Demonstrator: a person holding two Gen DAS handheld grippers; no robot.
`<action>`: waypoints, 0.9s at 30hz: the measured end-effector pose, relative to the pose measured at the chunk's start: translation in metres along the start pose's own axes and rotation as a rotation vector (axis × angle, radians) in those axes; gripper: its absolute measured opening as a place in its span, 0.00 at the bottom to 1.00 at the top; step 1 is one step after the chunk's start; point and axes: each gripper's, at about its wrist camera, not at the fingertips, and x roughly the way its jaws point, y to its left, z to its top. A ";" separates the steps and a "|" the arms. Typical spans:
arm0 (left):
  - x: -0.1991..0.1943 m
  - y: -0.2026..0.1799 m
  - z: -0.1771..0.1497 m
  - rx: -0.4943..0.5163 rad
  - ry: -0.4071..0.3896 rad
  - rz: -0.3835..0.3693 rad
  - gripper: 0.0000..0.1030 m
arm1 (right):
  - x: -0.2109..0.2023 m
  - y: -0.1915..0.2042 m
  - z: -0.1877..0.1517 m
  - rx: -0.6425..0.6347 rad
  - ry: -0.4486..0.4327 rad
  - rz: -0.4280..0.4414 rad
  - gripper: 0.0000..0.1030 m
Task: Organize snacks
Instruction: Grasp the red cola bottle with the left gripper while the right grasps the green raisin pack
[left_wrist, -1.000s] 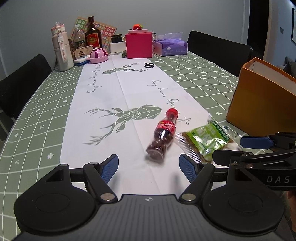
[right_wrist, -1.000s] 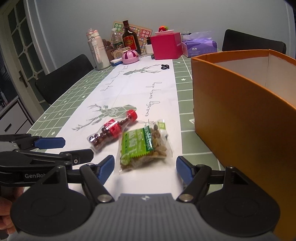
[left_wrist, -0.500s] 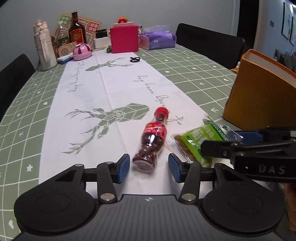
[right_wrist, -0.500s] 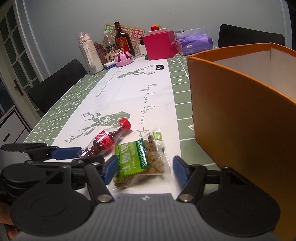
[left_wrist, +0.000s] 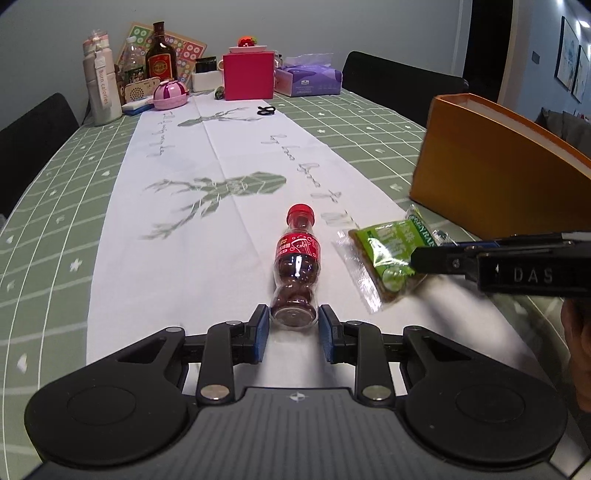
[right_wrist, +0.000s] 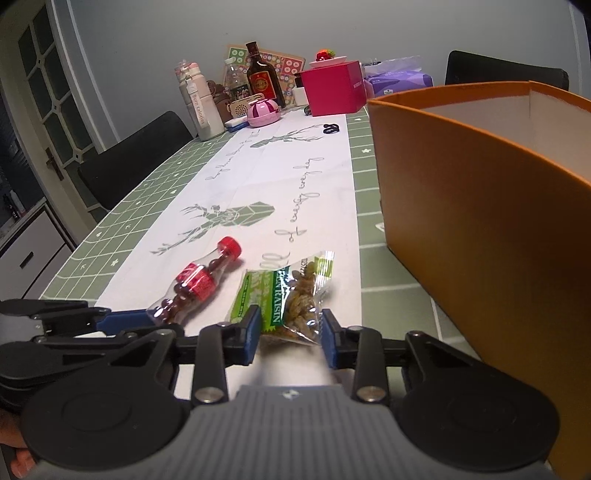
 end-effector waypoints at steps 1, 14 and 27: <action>-0.006 -0.001 -0.005 -0.004 0.002 0.000 0.31 | -0.005 -0.001 -0.004 0.001 0.002 0.003 0.32; -0.077 -0.010 -0.069 -0.124 0.003 0.010 0.38 | -0.087 -0.019 -0.058 -0.064 0.040 0.024 0.33; -0.077 -0.015 -0.066 -0.267 -0.085 0.090 0.92 | -0.086 -0.010 -0.071 0.021 -0.027 -0.024 0.83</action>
